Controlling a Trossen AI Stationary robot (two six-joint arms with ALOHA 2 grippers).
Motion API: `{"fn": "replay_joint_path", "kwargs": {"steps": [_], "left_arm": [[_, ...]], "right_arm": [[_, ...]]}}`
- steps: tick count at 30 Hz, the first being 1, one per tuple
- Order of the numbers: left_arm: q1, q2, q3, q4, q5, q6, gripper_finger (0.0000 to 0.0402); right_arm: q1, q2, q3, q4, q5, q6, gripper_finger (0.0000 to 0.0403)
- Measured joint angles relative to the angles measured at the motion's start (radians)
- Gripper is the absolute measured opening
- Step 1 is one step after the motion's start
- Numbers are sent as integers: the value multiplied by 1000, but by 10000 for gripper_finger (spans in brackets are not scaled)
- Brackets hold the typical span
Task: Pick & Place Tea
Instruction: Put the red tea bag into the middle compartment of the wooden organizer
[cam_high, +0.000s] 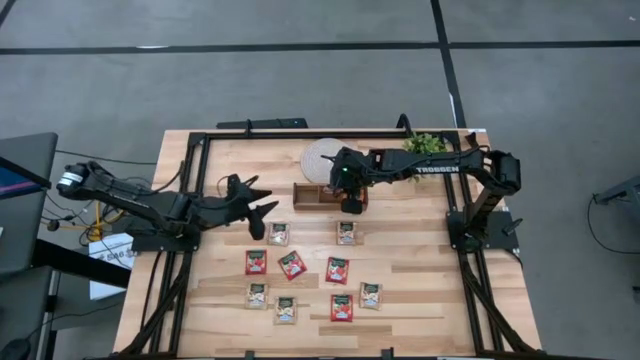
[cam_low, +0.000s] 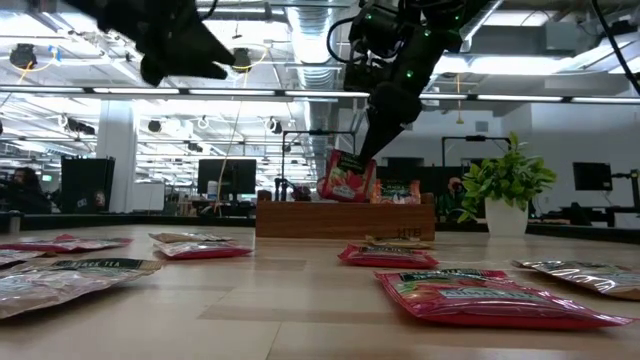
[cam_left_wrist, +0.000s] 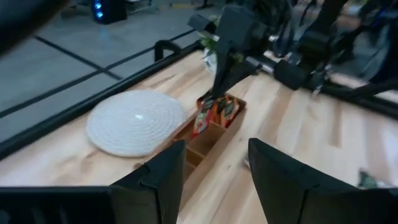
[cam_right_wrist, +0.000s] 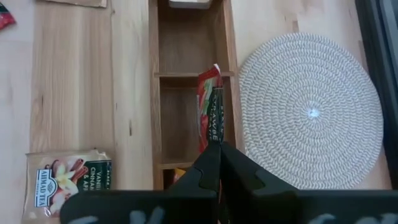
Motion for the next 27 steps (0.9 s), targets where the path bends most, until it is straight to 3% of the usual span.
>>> {"fn": "replay_joint_path", "kwargs": {"steps": [6, 13, 18, 21, 27], "left_arm": [[0, -69, -142, 121, 34, -4, 167], [0, -86, -191, 120, 39, -11, 167], [1, -86, -192, 109, 50, -11, 167], [1, -86, -192, 107, 54, -11, 167], [-1, -85, -193, 91, 129, -15, 167]], "right_arm": [[-3, 0, 0, -19, -4, 12, 0], [-9, 9, 17, -23, -19, 27, 0], [-9, 86, 134, -83, -22, 7, 0], [-9, 158, 237, -207, -18, -29, 0], [-19, 253, 399, -356, -19, -63, 0]]}}
